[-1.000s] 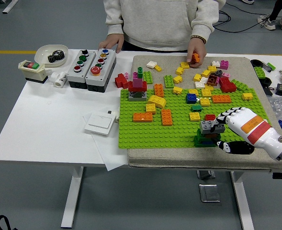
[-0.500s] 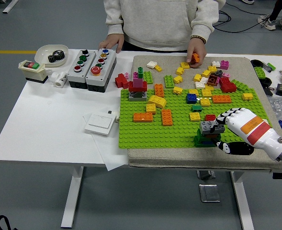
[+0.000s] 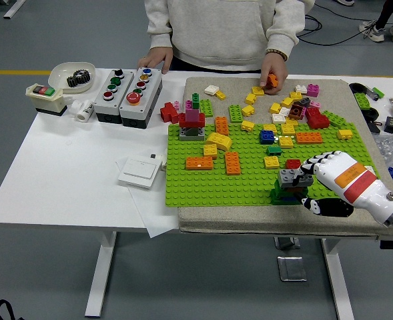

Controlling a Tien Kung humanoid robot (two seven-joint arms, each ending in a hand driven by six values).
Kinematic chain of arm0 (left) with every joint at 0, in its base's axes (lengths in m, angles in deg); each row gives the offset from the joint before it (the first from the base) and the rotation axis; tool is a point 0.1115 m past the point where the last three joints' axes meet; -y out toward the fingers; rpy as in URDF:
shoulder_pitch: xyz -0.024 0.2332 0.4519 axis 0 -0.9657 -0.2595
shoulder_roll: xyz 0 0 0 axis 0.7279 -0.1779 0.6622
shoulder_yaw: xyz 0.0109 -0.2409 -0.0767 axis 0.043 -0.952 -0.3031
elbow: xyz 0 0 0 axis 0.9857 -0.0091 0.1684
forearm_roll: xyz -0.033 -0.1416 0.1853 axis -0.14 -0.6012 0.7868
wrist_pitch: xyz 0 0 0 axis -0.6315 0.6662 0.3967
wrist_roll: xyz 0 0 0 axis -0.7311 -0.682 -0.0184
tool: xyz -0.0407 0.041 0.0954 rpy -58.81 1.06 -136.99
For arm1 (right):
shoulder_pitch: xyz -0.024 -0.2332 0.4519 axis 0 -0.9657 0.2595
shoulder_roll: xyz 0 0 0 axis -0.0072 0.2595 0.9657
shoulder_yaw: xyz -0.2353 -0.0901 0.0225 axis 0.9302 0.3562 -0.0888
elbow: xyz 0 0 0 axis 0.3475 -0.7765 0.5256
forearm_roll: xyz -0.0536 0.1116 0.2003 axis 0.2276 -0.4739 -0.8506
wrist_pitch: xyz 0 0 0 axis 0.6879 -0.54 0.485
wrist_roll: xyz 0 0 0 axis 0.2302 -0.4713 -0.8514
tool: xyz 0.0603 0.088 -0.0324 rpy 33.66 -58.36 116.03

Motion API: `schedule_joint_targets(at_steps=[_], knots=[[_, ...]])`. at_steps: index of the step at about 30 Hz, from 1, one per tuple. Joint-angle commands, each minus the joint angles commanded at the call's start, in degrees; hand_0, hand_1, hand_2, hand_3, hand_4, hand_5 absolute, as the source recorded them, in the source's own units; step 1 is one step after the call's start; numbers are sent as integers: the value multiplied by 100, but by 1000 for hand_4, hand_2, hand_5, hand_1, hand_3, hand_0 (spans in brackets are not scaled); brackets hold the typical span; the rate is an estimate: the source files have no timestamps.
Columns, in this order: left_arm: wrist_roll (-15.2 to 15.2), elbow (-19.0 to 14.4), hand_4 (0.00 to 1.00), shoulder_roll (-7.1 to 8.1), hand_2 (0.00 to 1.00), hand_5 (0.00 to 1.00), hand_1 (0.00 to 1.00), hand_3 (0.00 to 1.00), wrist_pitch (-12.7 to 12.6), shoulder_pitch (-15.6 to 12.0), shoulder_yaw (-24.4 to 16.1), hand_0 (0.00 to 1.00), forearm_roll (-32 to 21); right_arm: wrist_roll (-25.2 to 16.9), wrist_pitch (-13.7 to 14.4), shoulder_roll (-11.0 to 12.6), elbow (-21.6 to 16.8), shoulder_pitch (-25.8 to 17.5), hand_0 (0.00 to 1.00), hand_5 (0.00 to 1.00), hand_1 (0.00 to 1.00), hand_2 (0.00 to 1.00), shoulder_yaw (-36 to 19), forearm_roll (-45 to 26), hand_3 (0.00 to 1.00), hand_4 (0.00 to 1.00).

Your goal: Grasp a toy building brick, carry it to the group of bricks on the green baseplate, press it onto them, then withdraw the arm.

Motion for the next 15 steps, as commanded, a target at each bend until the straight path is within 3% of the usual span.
schedule_joint_targets(at_steps=[15], knots=[[6, 0, 650, 0, 727, 649, 709, 579, 8, -14, -22, 644, 42, 15, -4, -4, -6, -11, 402, 286, 486, 536, 5, 18, 559, 646]])
